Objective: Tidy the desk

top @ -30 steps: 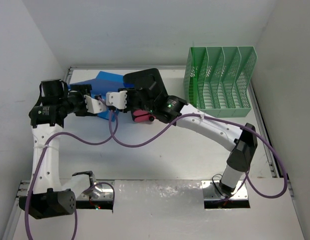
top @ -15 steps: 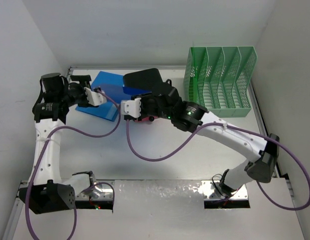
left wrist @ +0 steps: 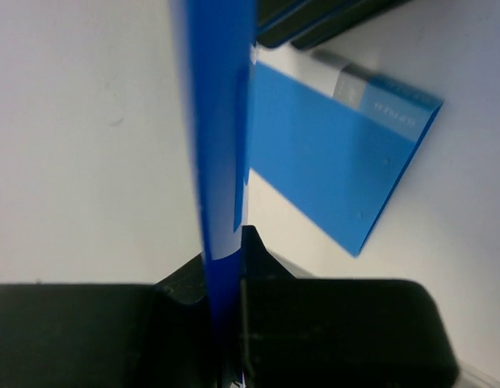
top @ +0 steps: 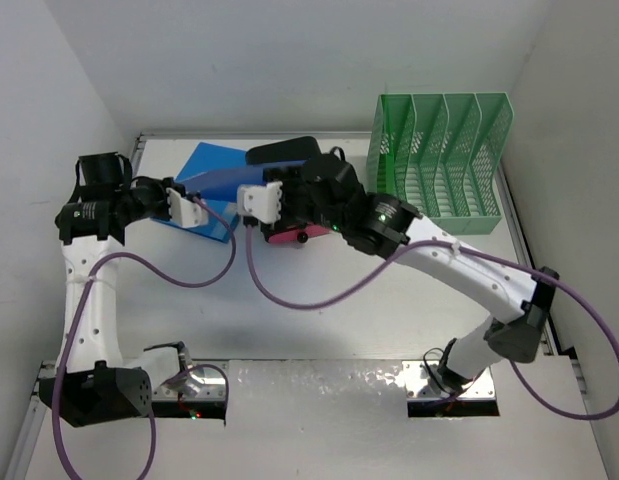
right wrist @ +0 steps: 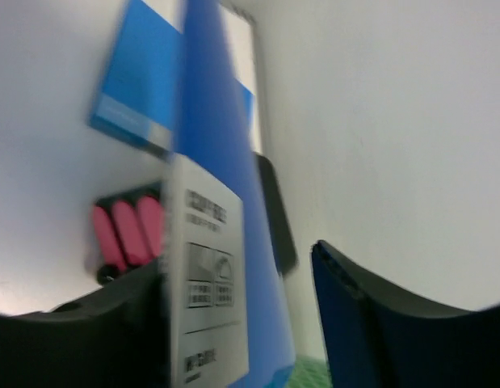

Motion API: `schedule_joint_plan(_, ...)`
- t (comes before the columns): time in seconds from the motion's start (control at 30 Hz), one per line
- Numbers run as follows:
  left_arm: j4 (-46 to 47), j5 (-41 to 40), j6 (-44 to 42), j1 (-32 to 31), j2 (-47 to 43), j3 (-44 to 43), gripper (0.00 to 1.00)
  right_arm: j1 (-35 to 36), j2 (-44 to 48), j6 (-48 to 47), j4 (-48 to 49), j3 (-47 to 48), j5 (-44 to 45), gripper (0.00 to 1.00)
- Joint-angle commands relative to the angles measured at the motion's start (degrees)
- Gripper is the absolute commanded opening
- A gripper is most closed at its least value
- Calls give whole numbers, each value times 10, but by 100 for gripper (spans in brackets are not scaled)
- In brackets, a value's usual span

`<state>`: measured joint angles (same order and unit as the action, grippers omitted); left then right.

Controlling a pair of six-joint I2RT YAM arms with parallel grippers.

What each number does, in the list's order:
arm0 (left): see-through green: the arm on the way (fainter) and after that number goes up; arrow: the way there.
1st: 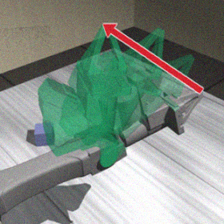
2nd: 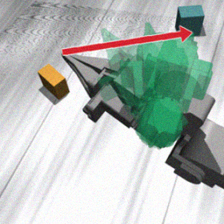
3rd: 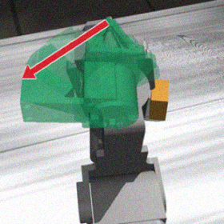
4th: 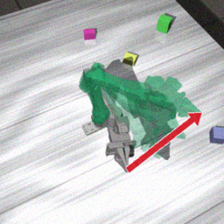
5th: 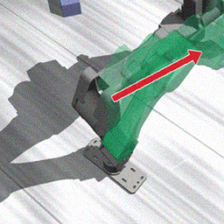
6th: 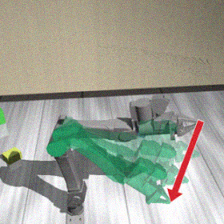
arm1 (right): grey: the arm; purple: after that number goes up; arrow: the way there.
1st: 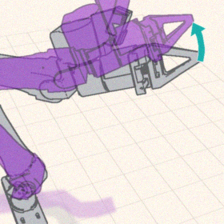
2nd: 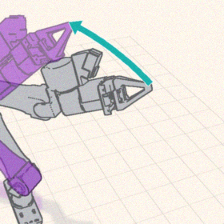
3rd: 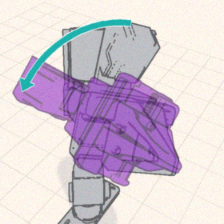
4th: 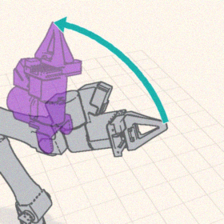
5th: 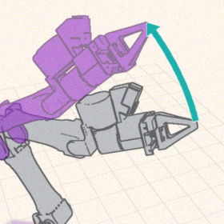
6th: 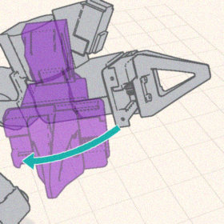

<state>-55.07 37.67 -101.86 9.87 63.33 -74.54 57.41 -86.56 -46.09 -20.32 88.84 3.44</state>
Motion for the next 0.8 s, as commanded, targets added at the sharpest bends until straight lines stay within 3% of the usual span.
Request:
schedule_joint_plan(0.0, -55, 135, -25, -14, -29, -51, 0, -2, -92, 15, -5, 112, 107, 63)
schedule_joint_plan(0.1, -63, 145, -22, -15, -28, -67, 0, 11, -152, -7, -15, 181, 194, 64)
schedule_joint_plan(0.27, -58, 142, -21, -15, -26, -72, 0, 30, -210, -24, -57, 265, 235, 69)
schedule_joint_plan(0.4, -37, 106, -10, -15, -25, -67, 0, 42, -199, -32, -105, 267, 197, 99)
schedule_joint_plan(0.6, 0, 78, 11, -14, -21, -60, 0, 53, -168, -50, -130, 245, 155, 99)
schedule_joint_plan(0.77, 21, 56, 31, -17, -19, -59, 0, 83, -175, -57, -200, 294, 221, 99)
